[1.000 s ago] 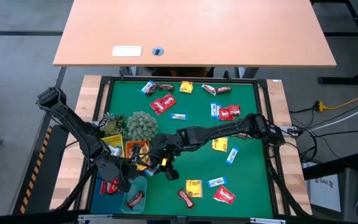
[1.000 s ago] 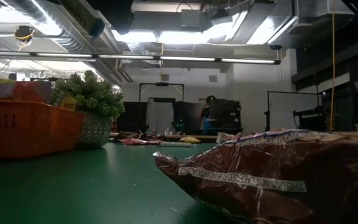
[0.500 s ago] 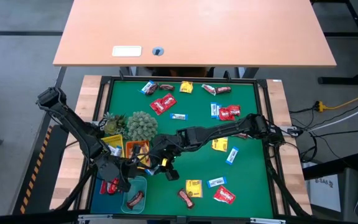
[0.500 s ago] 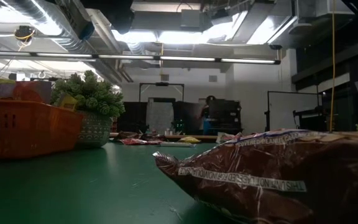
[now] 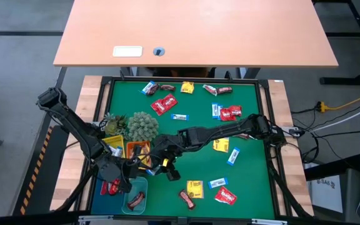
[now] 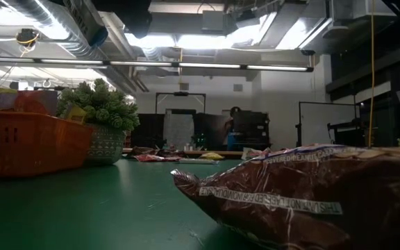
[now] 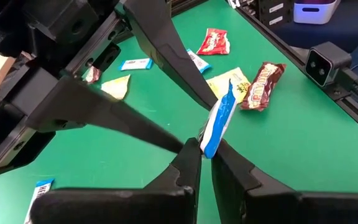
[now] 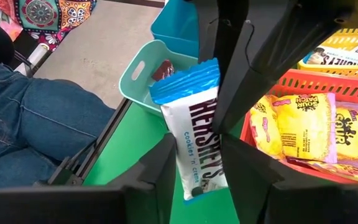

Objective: Sort candy
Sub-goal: Put the white chocolate into the yellow basket

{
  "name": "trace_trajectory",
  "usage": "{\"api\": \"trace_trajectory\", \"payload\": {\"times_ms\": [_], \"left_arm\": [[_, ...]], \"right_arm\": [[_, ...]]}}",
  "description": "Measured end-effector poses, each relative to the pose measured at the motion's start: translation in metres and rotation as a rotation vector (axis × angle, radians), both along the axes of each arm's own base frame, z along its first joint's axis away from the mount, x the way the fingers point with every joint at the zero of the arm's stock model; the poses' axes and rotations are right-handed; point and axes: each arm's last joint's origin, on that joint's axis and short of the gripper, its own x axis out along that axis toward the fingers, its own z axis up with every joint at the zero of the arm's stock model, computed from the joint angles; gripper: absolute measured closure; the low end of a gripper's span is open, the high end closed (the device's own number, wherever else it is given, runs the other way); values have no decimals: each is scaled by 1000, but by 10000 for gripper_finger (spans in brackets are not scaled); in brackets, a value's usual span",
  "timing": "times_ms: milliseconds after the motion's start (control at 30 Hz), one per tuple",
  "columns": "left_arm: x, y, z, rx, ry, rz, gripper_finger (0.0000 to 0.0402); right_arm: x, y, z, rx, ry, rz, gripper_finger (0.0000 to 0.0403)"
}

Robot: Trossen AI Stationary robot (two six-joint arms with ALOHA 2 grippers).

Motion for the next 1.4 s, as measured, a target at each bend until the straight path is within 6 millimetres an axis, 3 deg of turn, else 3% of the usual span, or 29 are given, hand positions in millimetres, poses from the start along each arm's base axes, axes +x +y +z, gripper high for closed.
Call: {"api": "trace_trajectory", "payload": {"times_ms": [267,433,667,900,1167,1400], "left_arm": [[0,0,0,-8,-1,-1,377],[0,-1,0,-59,11,-1,377],[-3,1,3,-97,12,16,377],[-22,18,18,-226,88,82,377],[-65,51,27,-497,431,225,377],[-97,76,22,-555,689,433,377]], "right_arm": [[-1,-1,-2,-15,19,-15,166],[-8,-4,0,-30,77,-13,134],[-30,-8,14,-57,205,-8,133],[-54,-12,20,-93,374,-4,134],[-66,-14,15,-137,511,-11,134],[-69,-3,15,-146,506,13,134]]}}
